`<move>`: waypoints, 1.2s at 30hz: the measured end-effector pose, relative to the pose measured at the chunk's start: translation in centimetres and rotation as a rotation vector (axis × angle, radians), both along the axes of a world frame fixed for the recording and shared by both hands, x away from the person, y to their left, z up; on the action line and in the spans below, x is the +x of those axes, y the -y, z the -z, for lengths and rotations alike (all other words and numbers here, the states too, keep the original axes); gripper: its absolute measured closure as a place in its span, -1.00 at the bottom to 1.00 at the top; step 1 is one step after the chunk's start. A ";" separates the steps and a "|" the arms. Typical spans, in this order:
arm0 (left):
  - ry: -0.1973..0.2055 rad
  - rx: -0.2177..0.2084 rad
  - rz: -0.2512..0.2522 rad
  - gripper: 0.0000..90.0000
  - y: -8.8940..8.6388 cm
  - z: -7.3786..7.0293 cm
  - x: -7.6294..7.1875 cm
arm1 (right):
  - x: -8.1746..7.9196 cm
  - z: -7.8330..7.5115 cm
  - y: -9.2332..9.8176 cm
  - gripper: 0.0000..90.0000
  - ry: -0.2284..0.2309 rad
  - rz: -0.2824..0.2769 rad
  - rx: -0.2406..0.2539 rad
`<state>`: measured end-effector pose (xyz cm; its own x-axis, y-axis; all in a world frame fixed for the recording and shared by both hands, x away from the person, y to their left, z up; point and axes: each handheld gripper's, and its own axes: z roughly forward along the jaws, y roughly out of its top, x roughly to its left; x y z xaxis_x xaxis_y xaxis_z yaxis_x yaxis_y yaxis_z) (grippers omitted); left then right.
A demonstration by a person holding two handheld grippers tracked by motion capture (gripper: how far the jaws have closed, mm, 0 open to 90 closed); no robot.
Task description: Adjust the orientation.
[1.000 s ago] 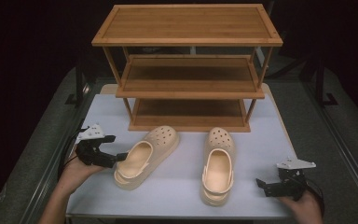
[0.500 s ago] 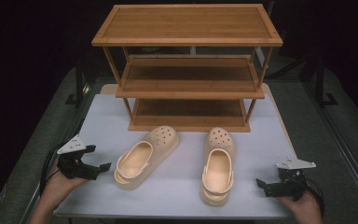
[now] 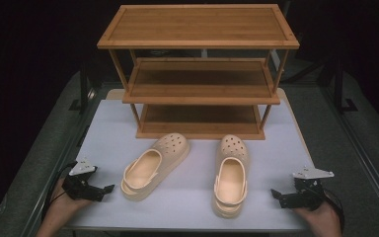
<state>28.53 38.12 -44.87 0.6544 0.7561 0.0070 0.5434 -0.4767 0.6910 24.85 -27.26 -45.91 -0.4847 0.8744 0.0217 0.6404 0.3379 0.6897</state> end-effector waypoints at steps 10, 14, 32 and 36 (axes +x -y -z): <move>0.002 0.007 0.000 -0.99 0.1 0.1 -0.1 | 0.0 0.0 0.0 -1.00 -0.004 0.004 0.005; 0.003 0.007 -0.001 -0.99 0.1 0.1 -0.1 | 0.1 -0.3 0.0 -1.00 -0.020 0.017 0.019; 0.003 0.007 0.000 -0.99 0.1 0.1 -0.1 | -0.2 -4.5 -2.5 -0.71 0.011 -0.033 0.121; 0.003 0.008 0.000 -0.99 0.1 0.1 -0.1 | 0.1 -5.3 -3.1 -0.70 0.018 -0.052 0.131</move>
<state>28.47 38.06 -44.95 0.6545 0.7559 0.0152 0.5411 -0.4823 0.6889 24.98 -24.15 -40.59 -0.5307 0.8382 0.1252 0.6114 0.2764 0.7415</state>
